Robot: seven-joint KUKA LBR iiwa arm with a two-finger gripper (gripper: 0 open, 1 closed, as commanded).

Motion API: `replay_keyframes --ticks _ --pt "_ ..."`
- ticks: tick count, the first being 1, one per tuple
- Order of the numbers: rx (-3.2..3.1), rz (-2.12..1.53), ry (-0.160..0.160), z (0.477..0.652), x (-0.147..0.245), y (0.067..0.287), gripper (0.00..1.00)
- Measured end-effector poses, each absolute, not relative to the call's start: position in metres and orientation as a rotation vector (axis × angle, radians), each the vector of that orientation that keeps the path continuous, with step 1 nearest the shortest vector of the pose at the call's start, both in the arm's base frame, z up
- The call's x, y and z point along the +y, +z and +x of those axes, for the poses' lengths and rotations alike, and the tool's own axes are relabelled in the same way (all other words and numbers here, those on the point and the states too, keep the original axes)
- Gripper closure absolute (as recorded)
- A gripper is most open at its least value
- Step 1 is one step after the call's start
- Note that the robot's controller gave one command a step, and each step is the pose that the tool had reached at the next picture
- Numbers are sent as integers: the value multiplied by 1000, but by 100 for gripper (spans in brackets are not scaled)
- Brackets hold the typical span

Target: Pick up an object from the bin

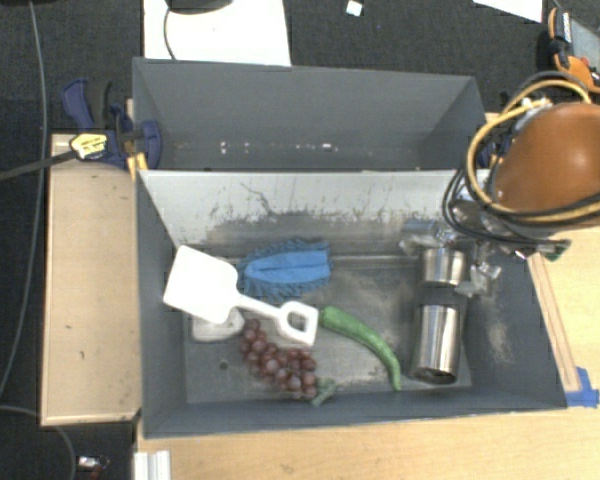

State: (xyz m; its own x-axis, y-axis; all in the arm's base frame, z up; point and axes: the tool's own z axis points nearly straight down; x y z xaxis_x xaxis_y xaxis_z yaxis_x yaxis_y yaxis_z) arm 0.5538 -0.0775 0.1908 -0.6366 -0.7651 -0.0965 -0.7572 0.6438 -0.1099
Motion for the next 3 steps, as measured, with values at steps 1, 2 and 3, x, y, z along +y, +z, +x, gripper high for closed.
replay_keyframes --ticks 1,2,3 --pt "2744 -1243 -57 562 -140 91 0" --pt "2763 -1183 -65 554 -134 101 0" --pt "2480 -1695 -71 576 -124 84 0"
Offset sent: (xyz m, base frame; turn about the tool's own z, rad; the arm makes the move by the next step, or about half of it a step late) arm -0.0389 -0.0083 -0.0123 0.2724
